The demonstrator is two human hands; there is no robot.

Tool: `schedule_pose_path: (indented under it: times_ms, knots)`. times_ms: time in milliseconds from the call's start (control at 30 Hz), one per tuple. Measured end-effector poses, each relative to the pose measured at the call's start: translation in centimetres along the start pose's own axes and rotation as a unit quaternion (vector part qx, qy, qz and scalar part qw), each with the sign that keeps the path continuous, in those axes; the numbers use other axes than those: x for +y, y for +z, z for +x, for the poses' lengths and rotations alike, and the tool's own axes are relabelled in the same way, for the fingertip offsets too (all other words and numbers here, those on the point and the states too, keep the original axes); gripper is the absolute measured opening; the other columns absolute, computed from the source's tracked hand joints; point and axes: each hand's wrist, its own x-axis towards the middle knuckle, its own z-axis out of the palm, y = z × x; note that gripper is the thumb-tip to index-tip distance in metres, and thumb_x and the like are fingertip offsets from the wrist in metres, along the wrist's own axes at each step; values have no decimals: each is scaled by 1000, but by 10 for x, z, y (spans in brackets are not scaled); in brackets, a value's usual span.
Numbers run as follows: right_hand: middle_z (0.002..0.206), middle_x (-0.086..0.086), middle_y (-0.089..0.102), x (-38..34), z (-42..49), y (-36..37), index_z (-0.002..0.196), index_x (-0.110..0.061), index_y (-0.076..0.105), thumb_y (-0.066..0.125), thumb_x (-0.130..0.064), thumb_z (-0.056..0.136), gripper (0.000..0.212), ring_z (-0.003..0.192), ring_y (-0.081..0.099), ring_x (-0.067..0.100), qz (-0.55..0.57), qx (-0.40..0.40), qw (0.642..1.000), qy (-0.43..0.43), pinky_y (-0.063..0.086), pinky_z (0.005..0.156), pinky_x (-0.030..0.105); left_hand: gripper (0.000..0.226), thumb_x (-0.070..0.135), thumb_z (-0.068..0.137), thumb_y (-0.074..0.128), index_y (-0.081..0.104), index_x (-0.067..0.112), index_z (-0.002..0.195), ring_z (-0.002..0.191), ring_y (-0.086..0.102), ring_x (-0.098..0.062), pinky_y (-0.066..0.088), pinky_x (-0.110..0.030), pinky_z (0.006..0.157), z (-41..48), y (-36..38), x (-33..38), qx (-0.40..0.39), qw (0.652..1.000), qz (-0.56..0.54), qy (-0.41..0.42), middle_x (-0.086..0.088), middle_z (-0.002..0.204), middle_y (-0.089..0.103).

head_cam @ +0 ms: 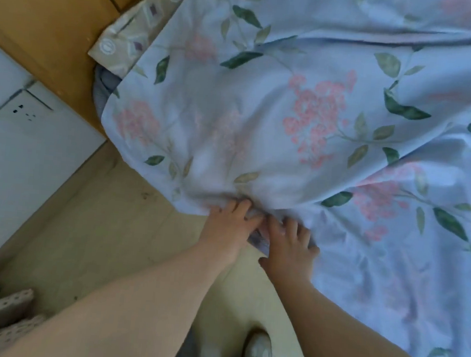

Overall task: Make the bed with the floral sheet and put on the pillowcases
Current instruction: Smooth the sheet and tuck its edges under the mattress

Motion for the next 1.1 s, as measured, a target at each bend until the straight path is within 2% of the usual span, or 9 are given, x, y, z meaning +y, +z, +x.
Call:
schedule_pose_path:
  times_ms: [100, 200, 367, 500, 567, 700, 800, 900, 1100]
  knots:
    - [73, 5, 63, 8, 5, 6, 77, -20, 69, 88, -9, 34, 49, 64, 62, 31, 16, 80, 996, -43, 47, 50, 32, 33, 23, 66, 39, 70, 31, 74, 65, 63, -22, 44, -27, 52, -1, 17, 15, 67, 996, 63, -15, 3, 77, 65]
    - [108, 5, 62, 28, 4, 0, 110, -17, 62, 54, -9, 87, 25, 105, 56, 29, 71, 38, 990, -119, 44, 78, 34, 28, 20, 65, 39, 65, 25, 56, 61, 61, -20, 43, -26, 52, -3, 17, 34, 81, 994, 76, -8, 5, 62, 59]
    - [113, 8, 64, 63, -25, -10, 111, -16, 63, 41, -13, 95, 28, 105, 60, 28, 142, -108, 977, -114, 38, 72, 27, 32, 16, 95, 35, 60, 21, 114, 114, 52, -24, 36, -33, 90, -36, -3, 73, -53, 998, 22, 22, -1, 113, 63]
    - [122, 12, 62, 82, -67, -11, 116, -7, 63, 41, -2, 91, 33, 112, 59, 29, 87, -264, 953, -124, 46, 88, 29, 26, 13, 96, 43, 55, 13, 119, 111, 56, -29, 40, -34, 79, -78, -21, 100, -213, 975, -49, 28, -12, 119, 60]
    - [124, 15, 62, 89, -89, -5, 109, -5, 64, 47, 1, 89, 27, 101, 59, 27, 40, -308, 938, -151, 43, 81, 27, 23, 10, 93, 46, 60, 11, 111, 104, 57, -31, 43, -31, 75, -95, -20, 113, -267, 960, -66, 53, -15, 110, 61]
    - [127, 17, 60, 105, -135, -3, 111, 1, 63, 42, 0, 90, 29, 95, 54, 24, 79, -313, 939, -122, 42, 78, 29, 12, 7, 92, 47, 57, 15, 95, 88, 47, -23, 37, -26, 71, -122, -19, 135, -271, 961, -24, 56, -3, 78, 48]
    - [138, 12, 51, 124, -167, -8, 132, -7, 50, 43, -8, 93, 40, 124, 50, 27, 210, -281, 932, -88, 42, 100, 31, 30, 6, 94, 45, 56, 11, 121, 109, 55, -30, 45, -35, 87, -137, -16, 144, -268, 963, -1, 29, -10, 117, 58]
    - [140, 8, 47, 160, -195, -8, 136, -18, 44, 47, -19, 93, 43, 127, 46, 27, 298, -196, 934, -35, 41, 101, 32, 35, 10, 97, 39, 44, 12, 131, 112, 54, -31, 44, -38, 89, -149, -24, 171, -240, 970, 12, 25, -13, 128, 49]
    - [132, 9, 52, 268, -245, 9, 130, -16, 48, 44, -18, 91, 39, 119, 51, 28, 358, -115, 921, 103, 44, 97, 33, 28, 1, 96, 35, 52, 10, 117, 70, 39, -17, 30, -26, 67, -146, -41, 276, -213, 973, -18, 89, -8, 91, 42]
